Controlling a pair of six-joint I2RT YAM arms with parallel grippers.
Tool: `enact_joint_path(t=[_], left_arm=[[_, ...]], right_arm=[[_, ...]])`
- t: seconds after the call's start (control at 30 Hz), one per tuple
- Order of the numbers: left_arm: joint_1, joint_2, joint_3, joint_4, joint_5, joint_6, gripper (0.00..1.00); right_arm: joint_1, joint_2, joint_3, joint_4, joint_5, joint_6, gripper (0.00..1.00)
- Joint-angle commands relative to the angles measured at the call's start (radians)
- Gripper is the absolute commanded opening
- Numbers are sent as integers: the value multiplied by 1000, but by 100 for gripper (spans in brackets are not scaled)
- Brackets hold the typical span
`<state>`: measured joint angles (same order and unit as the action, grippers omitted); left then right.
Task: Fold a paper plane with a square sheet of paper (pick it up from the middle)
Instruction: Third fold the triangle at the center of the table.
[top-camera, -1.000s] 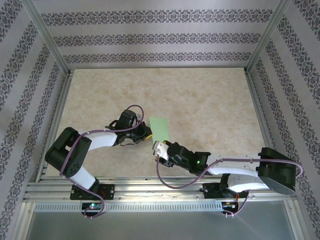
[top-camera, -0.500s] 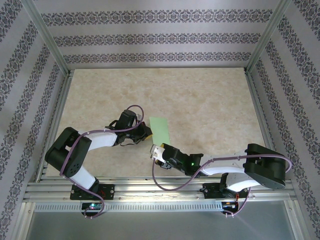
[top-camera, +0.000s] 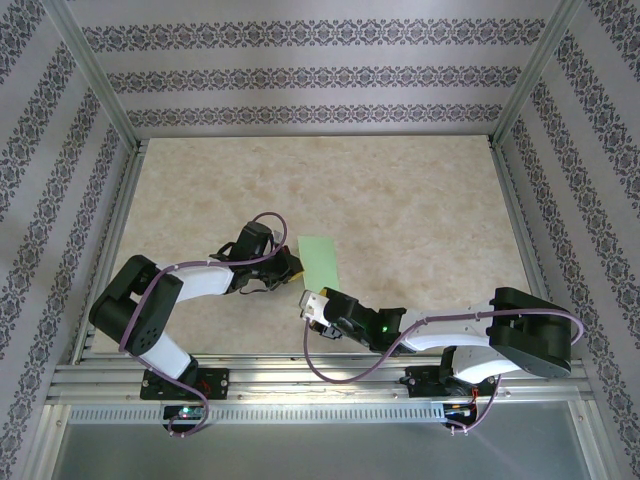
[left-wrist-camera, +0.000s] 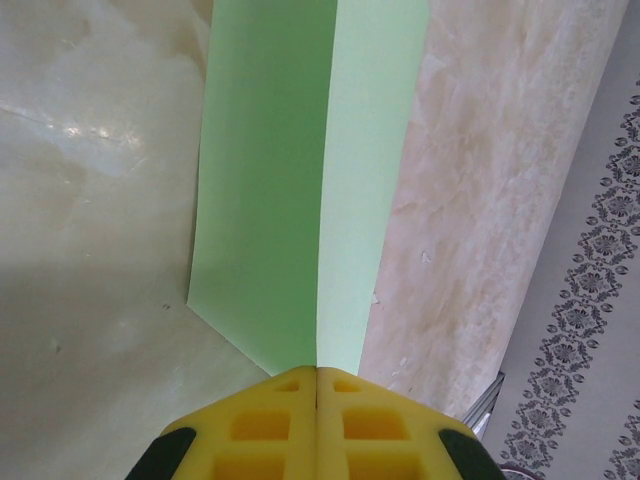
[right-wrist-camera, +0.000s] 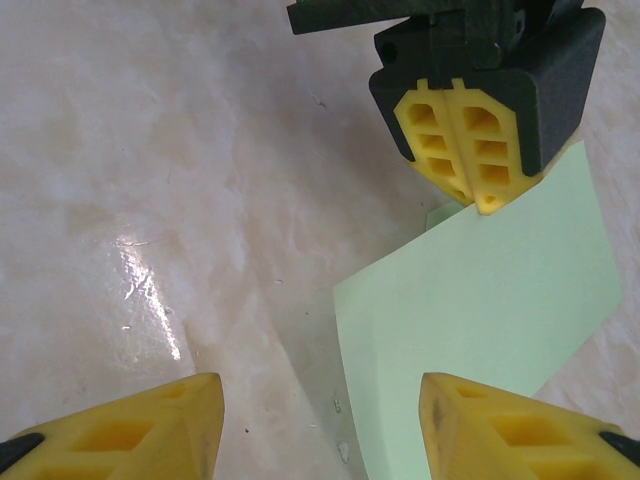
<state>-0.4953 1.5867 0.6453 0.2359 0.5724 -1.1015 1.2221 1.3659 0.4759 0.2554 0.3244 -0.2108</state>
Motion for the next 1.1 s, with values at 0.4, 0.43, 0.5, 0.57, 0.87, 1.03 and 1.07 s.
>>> enact_joint_path(t=[0.4,0.43,0.5,0.57,0.87,1.03,1.07], left_arm=[[9,-27,-15,39,1,-27,0],[9,-29,-15,37,1,-26,0],[9,-33,-17,31,-1,-23,0],[9,-30,-16,31,1,-23,0],[9,-21,-10,34,6,-23,0],[9,-23,-11,36,6,-26,0],[9,-22,-12,36,4,-26,0]], right_arm=[[16,35,10,61,77,-24,55],[17,46,15,71,80,-22,55],[17,68,28,85,75,-18,54],[15,93,39,105,96,2,53],[11,157,66,157,135,42,42],[10,153,69,162,133,65,36],[11,152,69,156,127,72,35]])
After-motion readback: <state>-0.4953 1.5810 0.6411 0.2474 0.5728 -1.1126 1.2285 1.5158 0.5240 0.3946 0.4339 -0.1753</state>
